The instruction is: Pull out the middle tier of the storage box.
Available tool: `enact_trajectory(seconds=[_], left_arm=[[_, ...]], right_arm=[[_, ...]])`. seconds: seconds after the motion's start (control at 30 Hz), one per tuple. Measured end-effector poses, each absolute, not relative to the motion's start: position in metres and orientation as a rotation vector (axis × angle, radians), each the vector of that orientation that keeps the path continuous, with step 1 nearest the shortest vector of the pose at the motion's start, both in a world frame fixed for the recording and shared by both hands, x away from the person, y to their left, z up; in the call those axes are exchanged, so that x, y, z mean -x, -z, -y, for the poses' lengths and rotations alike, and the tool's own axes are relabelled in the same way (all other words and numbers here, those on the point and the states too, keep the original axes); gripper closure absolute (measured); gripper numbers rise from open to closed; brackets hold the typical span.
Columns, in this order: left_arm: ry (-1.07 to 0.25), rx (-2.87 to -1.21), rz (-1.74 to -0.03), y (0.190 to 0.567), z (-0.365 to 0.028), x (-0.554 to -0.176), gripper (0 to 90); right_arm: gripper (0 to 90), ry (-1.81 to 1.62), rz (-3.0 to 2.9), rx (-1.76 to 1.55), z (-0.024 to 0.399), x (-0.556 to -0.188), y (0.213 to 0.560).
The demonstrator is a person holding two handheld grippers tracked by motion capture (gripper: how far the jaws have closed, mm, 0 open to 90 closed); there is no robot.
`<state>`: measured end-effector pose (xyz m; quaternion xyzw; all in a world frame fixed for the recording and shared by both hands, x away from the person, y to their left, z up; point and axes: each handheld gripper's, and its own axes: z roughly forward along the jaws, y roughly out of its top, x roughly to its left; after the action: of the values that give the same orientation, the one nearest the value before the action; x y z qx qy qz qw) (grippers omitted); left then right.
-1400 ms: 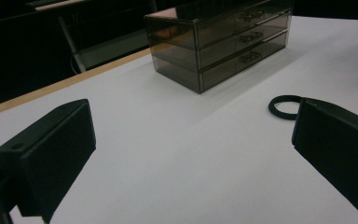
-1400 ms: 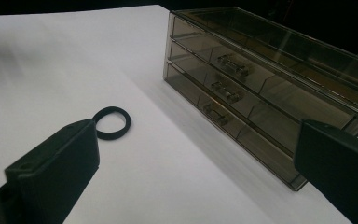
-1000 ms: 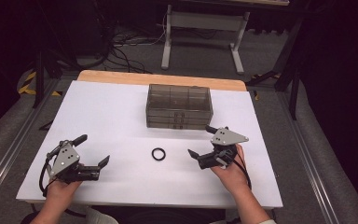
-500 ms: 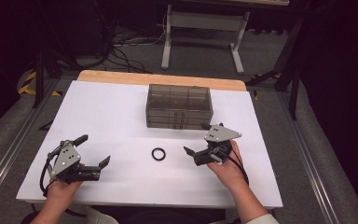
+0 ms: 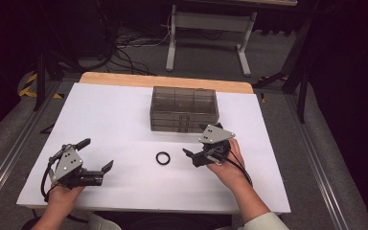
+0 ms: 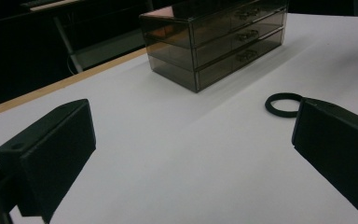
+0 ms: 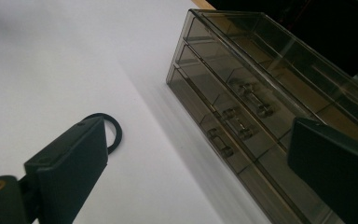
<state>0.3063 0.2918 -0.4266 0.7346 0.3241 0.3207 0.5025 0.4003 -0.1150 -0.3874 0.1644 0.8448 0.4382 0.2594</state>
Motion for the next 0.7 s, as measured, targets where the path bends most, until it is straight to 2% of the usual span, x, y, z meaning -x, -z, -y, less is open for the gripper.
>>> enact_trajectory(seconds=[0.2,0.43,0.7], left_arm=[[-0.775,-1.776,-0.781,0.427,-0.292,-0.306,0.4],[-0.773,-1.777,-0.78,0.427,-0.291,-0.306,0.4],[-0.785,-1.778,-0.777,0.426,-0.292,-0.307,0.4]], right_arm=[[11.4,-1.094,-2.268,-0.396,0.106,-0.4,0.387],[23.5,-0.904,-2.18,-0.315,0.094,-0.391,0.391],[31.1,-0.792,-2.101,-0.257,0.085,-0.386,0.392]])
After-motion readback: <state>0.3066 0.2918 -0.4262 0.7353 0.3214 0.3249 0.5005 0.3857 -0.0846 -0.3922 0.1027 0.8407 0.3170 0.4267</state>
